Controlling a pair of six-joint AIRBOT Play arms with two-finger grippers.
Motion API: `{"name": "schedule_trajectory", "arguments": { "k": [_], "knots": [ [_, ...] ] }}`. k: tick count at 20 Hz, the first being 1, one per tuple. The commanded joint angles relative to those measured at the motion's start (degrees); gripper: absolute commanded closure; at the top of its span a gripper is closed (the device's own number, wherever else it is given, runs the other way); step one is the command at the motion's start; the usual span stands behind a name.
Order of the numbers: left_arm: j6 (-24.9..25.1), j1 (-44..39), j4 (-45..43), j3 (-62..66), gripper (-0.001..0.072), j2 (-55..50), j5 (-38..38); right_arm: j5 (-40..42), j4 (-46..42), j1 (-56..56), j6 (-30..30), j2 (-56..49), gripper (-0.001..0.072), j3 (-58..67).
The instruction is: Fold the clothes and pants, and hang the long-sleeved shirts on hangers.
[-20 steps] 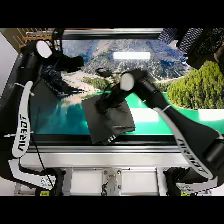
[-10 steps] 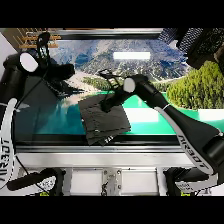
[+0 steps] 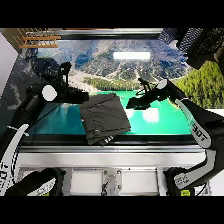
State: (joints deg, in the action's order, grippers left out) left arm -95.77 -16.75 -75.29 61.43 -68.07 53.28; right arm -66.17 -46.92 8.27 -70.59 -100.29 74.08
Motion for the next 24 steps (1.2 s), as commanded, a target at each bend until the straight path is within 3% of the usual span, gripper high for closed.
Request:
{"name": "schedule_trajectory", "arguments": {
  "k": [1,7,9,10,11,14,20,24],
  "knots": [
    [-0.1,-2.7,0.0,-1.6,0.0703,0.6,-2.4,-0.3,13.0,1.7,6.8,-4.5,0.0045,-0.7],
    [-1.2,-3.1,0.3,-1.6,0.0703,0.6,-2.8,0.0,15.3,10.2,9.4,-6.3,0.0086,-0.7],
    [-1.7,-3.1,0.4,-1.6,0.0703,0.6,-2.8,0.0,15.4,11.5,11.3,-6.3,0.0504,-0.6],
    [-1.9,-3.2,0.5,-1.6,0.0703,0.6,-2.7,-0.1,15.4,11.6,11.5,-6.2,0.0635,-0.6],
    [-1.9,-3.4,0.5,-1.6,0.0703,0.6,-2.7,-0.1,15.2,11.3,11.4,-5.7,0.0698,-0.6],
    [-1.9,-4.2,1.8,-1.6,0.0703,0.6,-2.3,1.1,8.5,6.8,8.3,-1.2,0.0698,-0.6],
    [-1.9,-7.7,1.8,-1.6,0.0703,0.6,-2.5,6.1,-21.8,-19.0,-9.6,13.6,0.0698,-0.8],
    [-1.9,-9.6,1.8,-1.6,0.0703,0.5,-2.5,9.5,-26.4,-40.5,-19.5,20.8,0.0697,-4.2]
  ]
}}
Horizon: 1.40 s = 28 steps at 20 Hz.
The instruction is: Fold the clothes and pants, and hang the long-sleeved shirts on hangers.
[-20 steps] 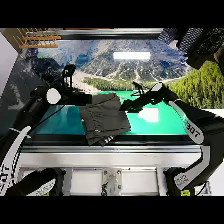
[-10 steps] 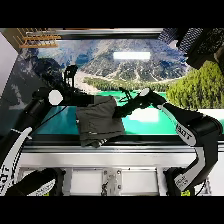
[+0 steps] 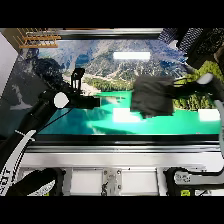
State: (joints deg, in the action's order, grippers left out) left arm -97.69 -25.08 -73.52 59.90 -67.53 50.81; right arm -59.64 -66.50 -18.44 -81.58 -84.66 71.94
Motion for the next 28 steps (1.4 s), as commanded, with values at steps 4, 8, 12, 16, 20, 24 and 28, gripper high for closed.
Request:
{"name": "schedule_trajectory", "arguments": {
  "k": [4,8,12,16,20,24,28],
  "knots": [
    [0.0,-1.5,0.1,0.0,0.0703,0.0,-0.1,8.4,-6.9,-30.1,-18.0,12.9,0.0698,-14.1],
    [0.0,-1.5,0.0,0.0,0.0703,0.0,-0.1,11.9,-7.1,-35.2,-22.6,20.7,0.0697,-29.2],
    [0.0,-1.5,0.0,0.0,0.0703,0.0,0.0,14.5,-8.9,-35.1,-22.7,24.7,0.0696,-36.5],
    [0.1,-1.5,0.0,0.0,0.0703,0.0,0.1,14.7,-16.1,-35.2,-16.3,24.9,0.0613,-34.1],
    [0.1,-1.5,0.0,0.0,0.0703,0.0,0.2,13.7,-21.2,-35.2,-9.6,24.9,0.0174,-27.0],
    [-0.5,-1.5,0.0,0.0,0.0703,0.0,0.2,10.1,-24.4,-35.1,-9.7,25.6,0.0175,-19.1],
    [-2.9,-0.1,0.0,0.0,0.0703,0.0,-0.1,12.8,-21.3,-30.8,-5.7,30.0,0.0176,-18.5]
  ]
}}
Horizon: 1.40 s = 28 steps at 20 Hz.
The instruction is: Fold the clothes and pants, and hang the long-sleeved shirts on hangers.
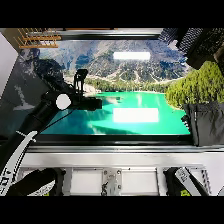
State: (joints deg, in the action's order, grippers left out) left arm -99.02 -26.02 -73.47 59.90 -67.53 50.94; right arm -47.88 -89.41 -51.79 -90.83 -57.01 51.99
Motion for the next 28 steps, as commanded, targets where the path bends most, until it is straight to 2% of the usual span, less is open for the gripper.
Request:
{"name": "schedule_trajectory", "arguments": {
  "k": [1,5,7,12,17,18,20,21,28],
  "knots": [
    [-2.0,1.4,0.0,0.0,0.0703,0.0,-0.2,1.4,5.5,4.8,5.8,3.2,0.0176,1.4],
    [-3.9,1.9,0.0,0.0,0.0703,0.1,-0.2,-0.9,28.8,19.2,20.2,4.7,0.0175,0.5],
    [-4.1,1.3,0.0,0.0,0.0703,0.1,-0.1,-1.7,36.0,28.9,24.9,4.7,0.0175,-0.5],
    [-5.6,1.2,-0.1,0.0,0.0703,2.1,-0.2,-1.5,36.7,50.2,25.2,4.5,0.0176,-1.5],
    [-5.6,2.7,-0.8,0.0,0.0703,3.7,0.1,-1.5,36.6,54.9,26.6,3.1,0.0188,-1.5],
    [-5.6,2.8,-0.3,0.0,0.0703,3.7,0.1,-1.5,36.6,54.9,26.6,3.0,0.029,-1.5],
    [-5.6,2.9,-0.3,0.0,0.0703,3.7,0.0,-1.5,36.6,54.9,26.6,2.9,0.0655,-1.5],
    [-5.5,2.9,-0.3,0.0,0.0703,3.7,0.0,-1.5,36.6,54.9,26.6,2.9,0.0695,-1.5],
    [-5.6,2.9,-0.3,0.0,0.0703,3.7,-0.2,-1.7,36.6,54.9,26.6,2.9,0.0695,-1.5]
  ]
}}
